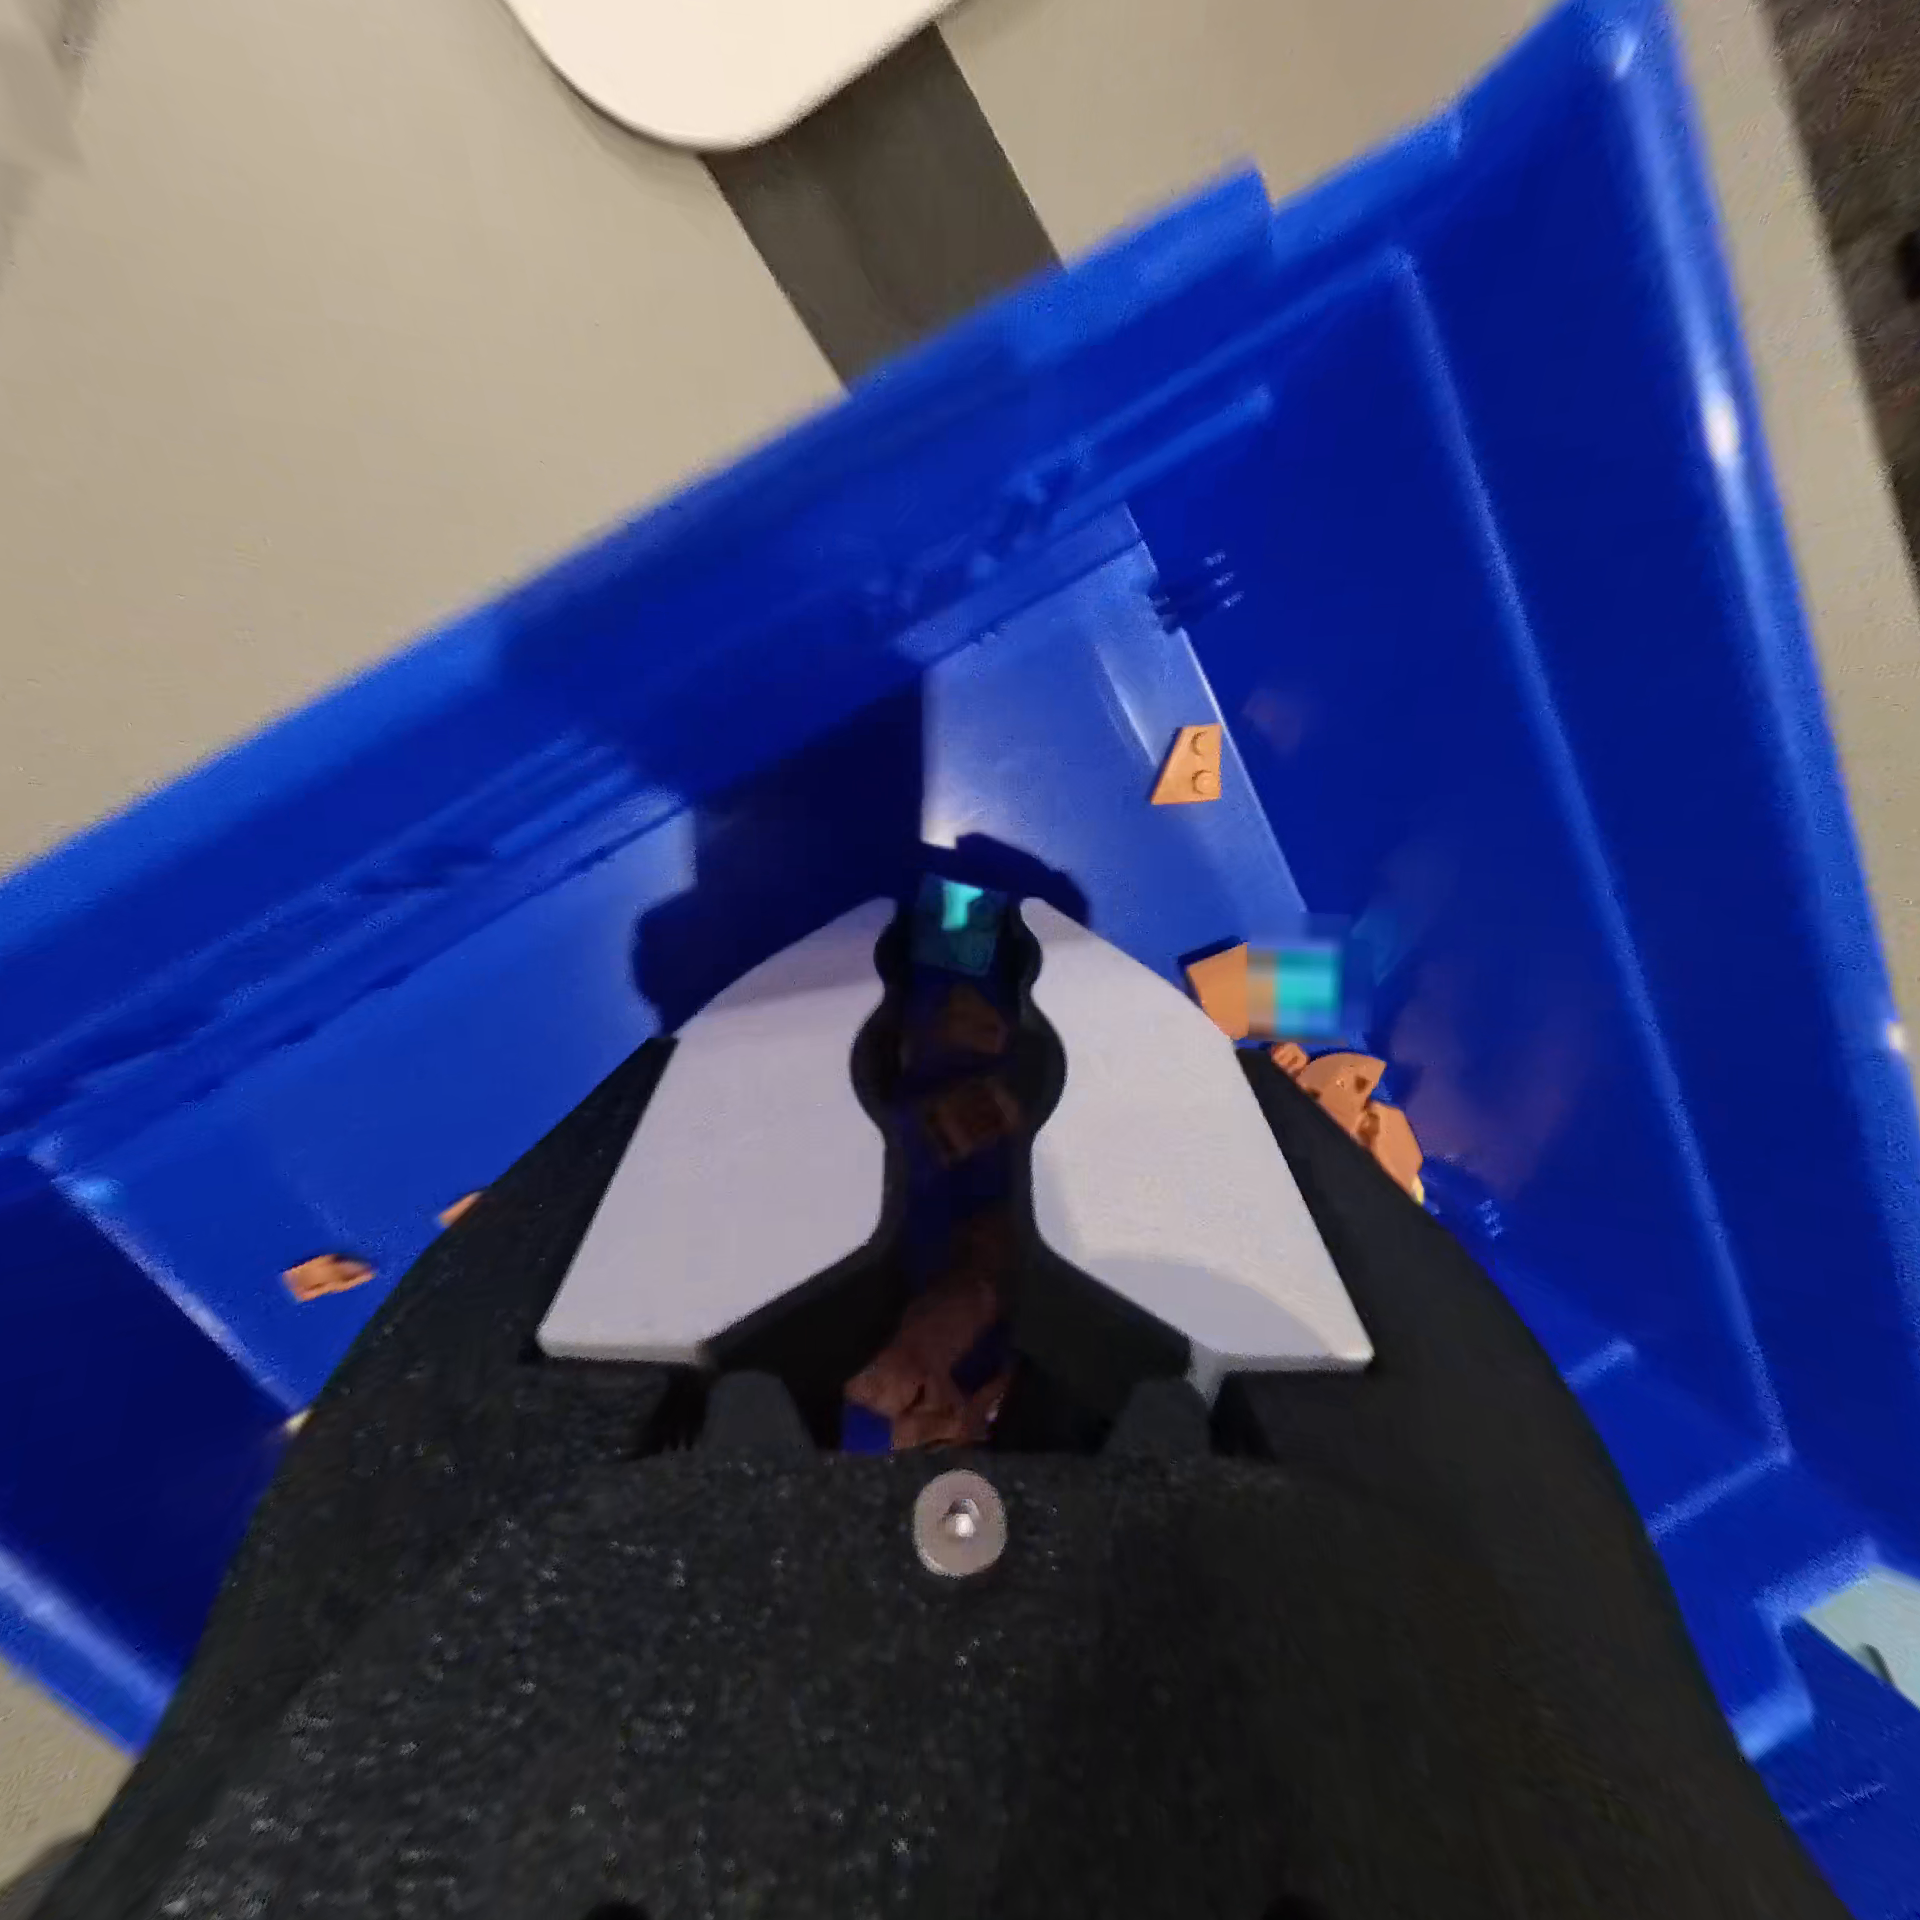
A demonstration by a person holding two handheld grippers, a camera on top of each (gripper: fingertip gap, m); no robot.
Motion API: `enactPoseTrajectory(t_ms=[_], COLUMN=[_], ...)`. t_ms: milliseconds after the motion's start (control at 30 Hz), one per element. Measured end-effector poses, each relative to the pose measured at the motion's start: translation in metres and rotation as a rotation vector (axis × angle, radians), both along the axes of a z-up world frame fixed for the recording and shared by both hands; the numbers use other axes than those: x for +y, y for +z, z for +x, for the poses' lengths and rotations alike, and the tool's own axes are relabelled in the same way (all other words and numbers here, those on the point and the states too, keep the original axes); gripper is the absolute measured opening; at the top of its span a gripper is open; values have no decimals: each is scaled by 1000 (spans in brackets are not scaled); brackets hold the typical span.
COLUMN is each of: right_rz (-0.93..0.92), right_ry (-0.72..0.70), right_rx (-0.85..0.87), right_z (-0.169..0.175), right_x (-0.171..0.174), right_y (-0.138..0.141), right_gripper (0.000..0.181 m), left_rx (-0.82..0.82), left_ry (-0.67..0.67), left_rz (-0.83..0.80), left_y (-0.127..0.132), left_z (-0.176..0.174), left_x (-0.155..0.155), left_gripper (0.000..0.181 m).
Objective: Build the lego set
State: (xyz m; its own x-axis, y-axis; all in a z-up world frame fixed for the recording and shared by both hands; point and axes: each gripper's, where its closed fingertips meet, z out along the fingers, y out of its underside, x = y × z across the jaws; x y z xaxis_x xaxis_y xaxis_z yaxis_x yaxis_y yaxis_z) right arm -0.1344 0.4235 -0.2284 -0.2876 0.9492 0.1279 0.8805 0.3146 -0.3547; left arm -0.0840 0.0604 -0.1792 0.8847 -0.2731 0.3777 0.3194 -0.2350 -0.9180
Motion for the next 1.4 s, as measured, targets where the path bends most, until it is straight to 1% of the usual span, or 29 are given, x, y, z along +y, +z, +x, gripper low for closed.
enactPoseTrajectory(t_ms=[67,167,233,267,333,433,500,567,633,767,933,1033,1167,1267,1333,1400], right_rz=[-17,-50,-82,-94,-104,-141,-149,-163,-189,-135,-149,-166,-169,-149,-89,-17], right_ry=[38,147,231,271,333,388,402,393,377,368,369,369,360,351,330,278], right_rx=[63,151,186,193,181,115,67,47,30,-8,-6,9,48,109,173,210], right_z=[11,44,75,91,121,156,170,176,179,182,181,180,177,169,151,123], right_x=[-25,-84,-131,-153,-193,-238,-253,-261,-266,-262,-263,-261,-249,-225,-192,-144], right_y=[24,60,74,76,69,37,13,-5,-17,-37,-38,-33,-12,21,47,67], right_gripper=[17,17,17,17,17,17,17,16,17,17,18,22,30,32,32,29], left_rx=[-1,-2,2,4,9,17,21,24,26,28,30,25,23,24,26,30], left_ry=[0,1,0,-1,-1,-1,0,1,2,2,0,0,0,-1,-2,-3], left_rz=[1,0,-2,-3,-6,-8,-9,-8,-7,-6,-9,-8,-8,-9,-10,-12], left_y=[0,0,0,-1,-1,-1,-1,-2,-1,-1,-2,-2,-2,-2,-2,-3], left_z=[0,0,0,1,1,2,2,3,3,3,3,2,2,2,3,3], left_x=[0,0,0,0,0,0,0,0,0,0,0,0,0,1,1,1], left_gripper=[12,12,12,12,12,12,12,12,12,12,12,12,12,12,12,12])
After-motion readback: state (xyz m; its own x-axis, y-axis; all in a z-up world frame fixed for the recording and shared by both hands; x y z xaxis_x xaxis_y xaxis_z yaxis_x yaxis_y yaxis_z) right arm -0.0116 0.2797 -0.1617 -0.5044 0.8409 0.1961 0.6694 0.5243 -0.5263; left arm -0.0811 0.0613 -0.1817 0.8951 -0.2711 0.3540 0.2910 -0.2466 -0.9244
